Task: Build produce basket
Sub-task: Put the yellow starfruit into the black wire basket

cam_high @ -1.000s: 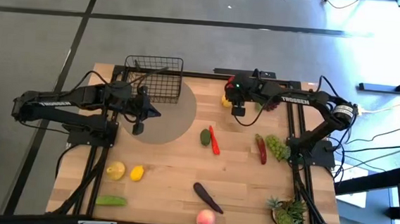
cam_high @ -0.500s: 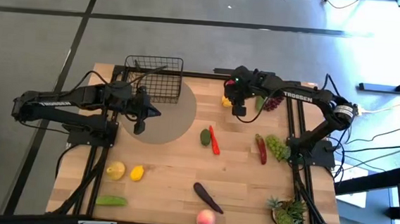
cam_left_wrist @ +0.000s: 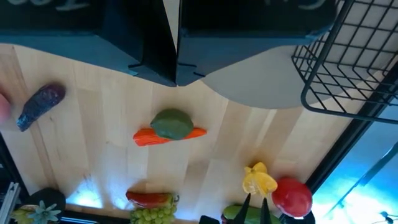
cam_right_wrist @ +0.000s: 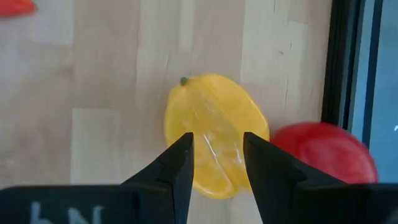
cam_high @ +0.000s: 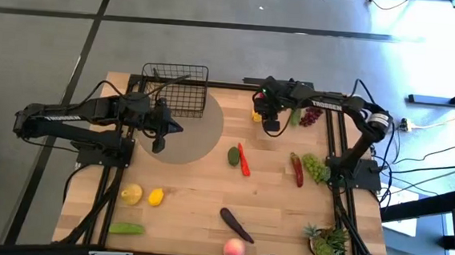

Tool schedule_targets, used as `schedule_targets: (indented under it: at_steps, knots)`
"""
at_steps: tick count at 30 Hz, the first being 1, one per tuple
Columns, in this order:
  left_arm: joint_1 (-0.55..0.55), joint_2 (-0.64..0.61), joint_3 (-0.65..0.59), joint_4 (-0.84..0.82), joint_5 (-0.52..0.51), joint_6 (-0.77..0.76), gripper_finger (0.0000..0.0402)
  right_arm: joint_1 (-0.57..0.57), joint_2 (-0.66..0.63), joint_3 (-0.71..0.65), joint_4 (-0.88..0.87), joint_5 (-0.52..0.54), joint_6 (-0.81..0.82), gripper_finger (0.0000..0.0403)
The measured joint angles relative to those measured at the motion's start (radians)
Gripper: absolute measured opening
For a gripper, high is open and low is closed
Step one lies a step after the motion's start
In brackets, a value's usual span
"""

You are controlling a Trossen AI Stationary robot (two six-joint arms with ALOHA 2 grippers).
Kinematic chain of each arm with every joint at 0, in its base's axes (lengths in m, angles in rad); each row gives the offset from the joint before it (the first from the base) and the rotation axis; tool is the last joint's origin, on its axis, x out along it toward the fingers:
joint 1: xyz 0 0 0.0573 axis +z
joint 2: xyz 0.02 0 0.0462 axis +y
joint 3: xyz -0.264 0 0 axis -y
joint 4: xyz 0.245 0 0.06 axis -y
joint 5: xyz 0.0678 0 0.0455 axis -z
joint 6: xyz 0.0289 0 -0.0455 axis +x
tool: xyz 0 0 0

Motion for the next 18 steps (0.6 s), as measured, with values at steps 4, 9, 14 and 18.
schedule_targets:
  at_steps: [4, 9, 14, 18]
  knots:
    - [0.000, 0.000, 0.000, 0.000, -0.002, 0.000, 0.0000, -0.017, 0.019, 0.000, 0.007, 0.001, -0.041, 0.0135]
    - [0.000, 0.000, 0.000, 0.001, -0.002, -0.001, 0.0000, -0.040, 0.031, 0.002, 0.014, 0.000, -0.083, 0.0135]
    - [0.000, 0.000, 0.000, 0.002, -0.002, -0.001, 0.0000, -0.046, 0.033, 0.002, 0.022, -0.004, -0.136, 0.0135]
    - [0.000, 0.000, 0.000, 0.008, -0.002, -0.009, 0.0000, -0.045, 0.031, 0.016, 0.015, 0.012, -0.167, 0.0135]
